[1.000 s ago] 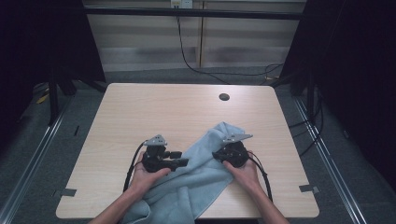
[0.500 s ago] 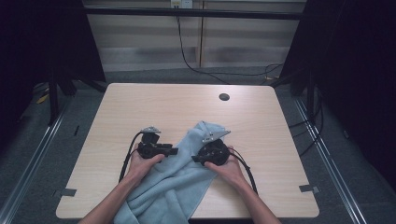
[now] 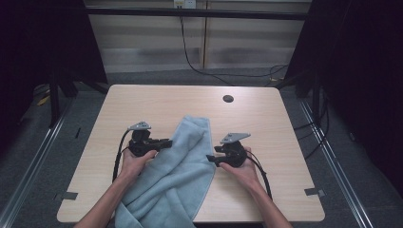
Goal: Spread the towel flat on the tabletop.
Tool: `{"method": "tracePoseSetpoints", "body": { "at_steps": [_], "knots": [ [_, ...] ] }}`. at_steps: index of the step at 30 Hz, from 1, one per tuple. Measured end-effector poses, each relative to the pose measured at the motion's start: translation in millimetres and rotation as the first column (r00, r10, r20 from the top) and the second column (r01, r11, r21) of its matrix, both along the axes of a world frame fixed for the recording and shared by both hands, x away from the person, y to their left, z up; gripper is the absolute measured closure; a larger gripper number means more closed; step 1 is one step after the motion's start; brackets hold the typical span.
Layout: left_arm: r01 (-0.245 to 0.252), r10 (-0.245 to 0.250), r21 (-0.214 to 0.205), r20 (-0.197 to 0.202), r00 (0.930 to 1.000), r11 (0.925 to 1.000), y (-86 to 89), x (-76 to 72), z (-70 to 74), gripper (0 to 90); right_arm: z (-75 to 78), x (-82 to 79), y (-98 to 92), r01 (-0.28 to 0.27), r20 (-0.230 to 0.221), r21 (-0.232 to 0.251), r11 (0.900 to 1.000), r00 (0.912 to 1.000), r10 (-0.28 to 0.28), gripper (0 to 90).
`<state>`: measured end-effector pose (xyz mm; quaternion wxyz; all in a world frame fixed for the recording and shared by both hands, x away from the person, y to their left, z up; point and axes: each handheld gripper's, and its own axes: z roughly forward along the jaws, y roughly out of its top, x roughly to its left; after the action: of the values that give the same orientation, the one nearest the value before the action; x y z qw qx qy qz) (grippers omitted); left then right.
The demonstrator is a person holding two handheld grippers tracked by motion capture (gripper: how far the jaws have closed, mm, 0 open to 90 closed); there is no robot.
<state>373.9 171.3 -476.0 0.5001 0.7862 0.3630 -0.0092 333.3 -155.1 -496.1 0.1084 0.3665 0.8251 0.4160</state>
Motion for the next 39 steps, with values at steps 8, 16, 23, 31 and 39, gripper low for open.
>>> {"method": "tracePoseSetpoints", "body": {
  "at_steps": [8, 16, 23, 31, 39],
  "knots": [
    [-0.056, 0.057, -0.012, 0.052, 0.9970, 0.9983, 11.8, -1.6, 8.2, 83.4, -9.6, 11.1, 20.4, -0.015, -0.022, -0.061, 0.9981, 0.9997, 0.013, 57.9],
    [-0.058, 0.060, -0.033, 0.065, 0.9961, 0.9978, 19.1, 1.6, 16.9, 83.4, -7.8, 4.6, -14.0, 0.053, -0.028, -0.104, 0.9932, 0.9980, -0.057, 57.7],
    [-0.072, 0.072, -0.011, 0.048, 0.9962, 0.9973, 14.2, 6.3, 10.1, 75.8, 2.8, 6.4, -13.4, 0.063, -0.002, -0.025, 0.9977, 0.9980, -0.063, 53.9],
    [-0.079, 0.077, 0.092, 0.026, 0.9967, 0.9926, 9.2, 10.3, -5.4, 56.0, -4.4, 18.6, 28.6, -0.005, -0.019, -0.043, 0.9991, 0.9998, 0.004, 48.3],
    [-0.031, 0.026, 0.215, 0.025, 0.9993, 0.9761, -3.6, 7.9, -19.5, 72.7, -12.0, 16.5, 30.3, -0.008, -0.004, -0.055, 0.9984, 1.0000, 0.008, 48.2]
  ]
}}
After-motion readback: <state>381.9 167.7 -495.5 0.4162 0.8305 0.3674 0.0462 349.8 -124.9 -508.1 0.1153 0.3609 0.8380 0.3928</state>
